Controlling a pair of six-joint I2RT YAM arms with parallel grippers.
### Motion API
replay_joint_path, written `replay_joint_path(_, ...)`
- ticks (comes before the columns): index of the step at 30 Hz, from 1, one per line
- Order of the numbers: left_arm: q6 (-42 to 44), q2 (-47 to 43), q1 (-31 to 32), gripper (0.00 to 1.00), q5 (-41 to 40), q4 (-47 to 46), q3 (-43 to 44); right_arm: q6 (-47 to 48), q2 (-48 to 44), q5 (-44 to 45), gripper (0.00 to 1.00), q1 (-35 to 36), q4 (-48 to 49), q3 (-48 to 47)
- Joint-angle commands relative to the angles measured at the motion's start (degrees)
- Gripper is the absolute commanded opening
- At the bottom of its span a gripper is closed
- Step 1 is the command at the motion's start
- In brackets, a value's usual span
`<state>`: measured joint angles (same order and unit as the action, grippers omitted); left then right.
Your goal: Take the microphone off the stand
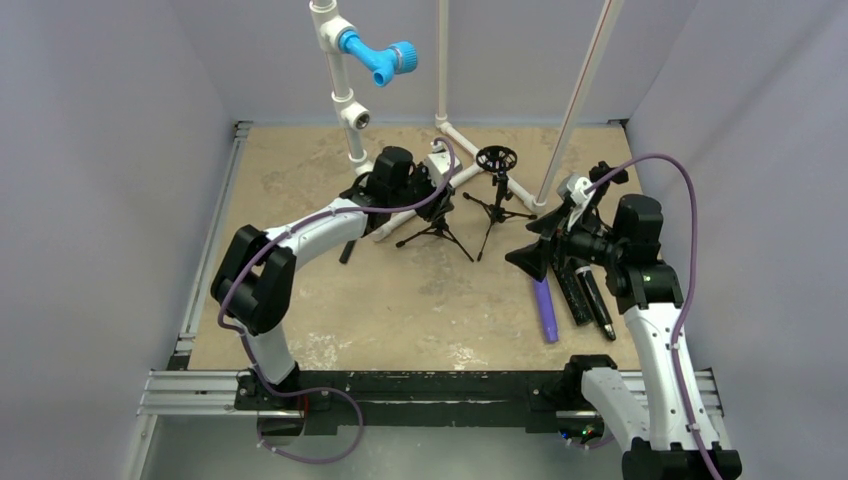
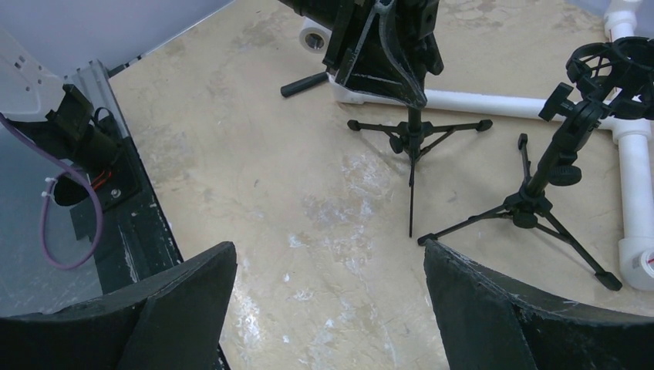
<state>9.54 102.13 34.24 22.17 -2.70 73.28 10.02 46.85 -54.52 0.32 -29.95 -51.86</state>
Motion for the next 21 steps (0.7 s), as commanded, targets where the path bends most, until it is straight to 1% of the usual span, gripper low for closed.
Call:
replay_joint_path(1, -0.7, -2.19, -0.99, 0.48, -1.13, -0.92, -0.41, 0.35, -0.71, 0.1, 0.9, -0.14, 0.56, -0.42)
replay_joint_path(7, -1.05, -4.98, -1.01, 0.71, -1.47, 2.18, -0.93, 0.1, -0.18, -0.08, 0.9, -0.14, 0.56, -1.15)
replay_joint_path(8, -0.98, -5.75, -0.97, 0.77, -1.68, 2.54, -1.02, -0.01, -0.25, -0.05, 0.9, -0.14, 0.59, -1.21)
replay_joint_path(10, -0.93, -7.61, -0.94, 0.94, -1.96, 5.56, -0.99, -0.25, -0.33, 0.57, 0.92, -0.14, 0.72, -1.25)
replay_joint_path(11, -1.0, -8.77, -1.0, 0.99, -2.22, 6.87, -0.95, -0.26, -0.35, 1.19, 0.93, -0.19, 0.83, -1.23)
replay_joint_path(15, -1.02, -13.55, -1.0, 1.0, -2.49, 13.77, -0.28, -1.35, -0.23, 3.52, 0.98, -0.14, 2.28, -1.14)
replay_joint_path(19, -0.73, -18.15, -0.91, 1.0, -1.73, 21.17, 0.2, -5.39, 0.28, 3.8, 0.98, -0.14, 4.18, -1.91)
replay_joint_path(21, -0.63, -20.75, -0.71, 1.0, -1.64, 24.19, -0.03, -8.07, 0.12, 6.81, 0.98, -0.14, 4.53, -2.61)
